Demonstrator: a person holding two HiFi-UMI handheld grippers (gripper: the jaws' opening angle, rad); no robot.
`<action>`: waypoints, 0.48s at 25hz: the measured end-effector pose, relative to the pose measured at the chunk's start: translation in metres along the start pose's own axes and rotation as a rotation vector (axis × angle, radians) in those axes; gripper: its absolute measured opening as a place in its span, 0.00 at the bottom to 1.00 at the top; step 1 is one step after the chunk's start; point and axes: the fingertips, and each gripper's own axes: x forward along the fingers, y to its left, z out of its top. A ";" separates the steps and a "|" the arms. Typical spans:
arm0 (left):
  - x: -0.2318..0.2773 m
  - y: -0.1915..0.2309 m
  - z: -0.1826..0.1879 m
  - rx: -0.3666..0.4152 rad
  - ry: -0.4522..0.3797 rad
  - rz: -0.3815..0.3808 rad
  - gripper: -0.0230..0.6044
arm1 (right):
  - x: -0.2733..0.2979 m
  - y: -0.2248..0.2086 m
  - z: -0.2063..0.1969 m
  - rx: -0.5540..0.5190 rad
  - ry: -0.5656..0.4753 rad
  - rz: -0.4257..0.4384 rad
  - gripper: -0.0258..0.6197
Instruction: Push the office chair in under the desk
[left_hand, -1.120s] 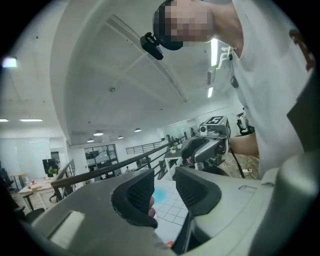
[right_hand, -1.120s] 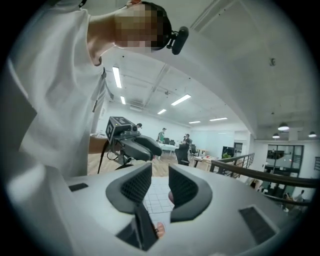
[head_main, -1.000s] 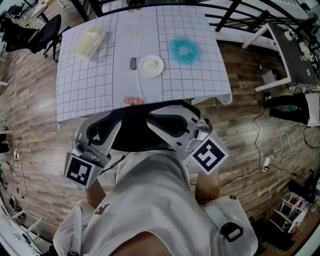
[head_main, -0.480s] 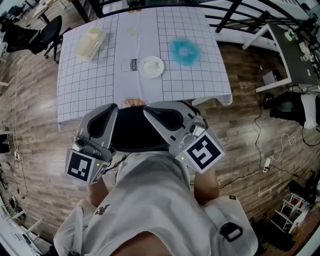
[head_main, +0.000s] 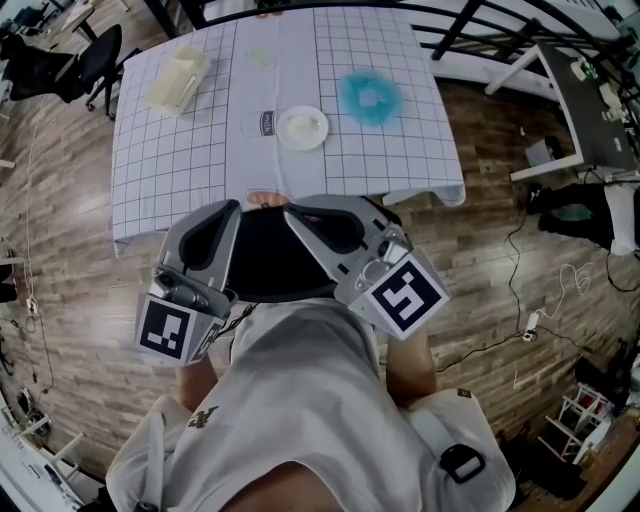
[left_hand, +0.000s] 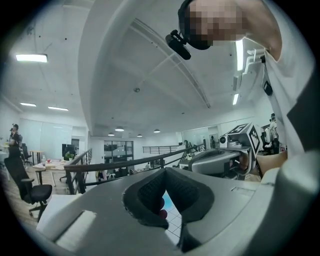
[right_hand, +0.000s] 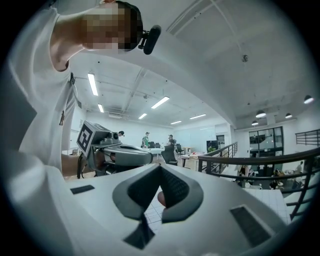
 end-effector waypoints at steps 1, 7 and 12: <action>0.000 0.000 0.000 -0.001 0.000 -0.003 0.04 | 0.001 0.000 0.000 0.000 0.001 0.002 0.04; 0.001 0.001 -0.001 -0.022 -0.005 -0.013 0.04 | 0.002 -0.001 -0.001 0.002 0.009 0.001 0.04; 0.000 -0.001 -0.001 -0.023 -0.003 -0.025 0.04 | 0.002 0.002 -0.002 -0.009 0.015 0.001 0.04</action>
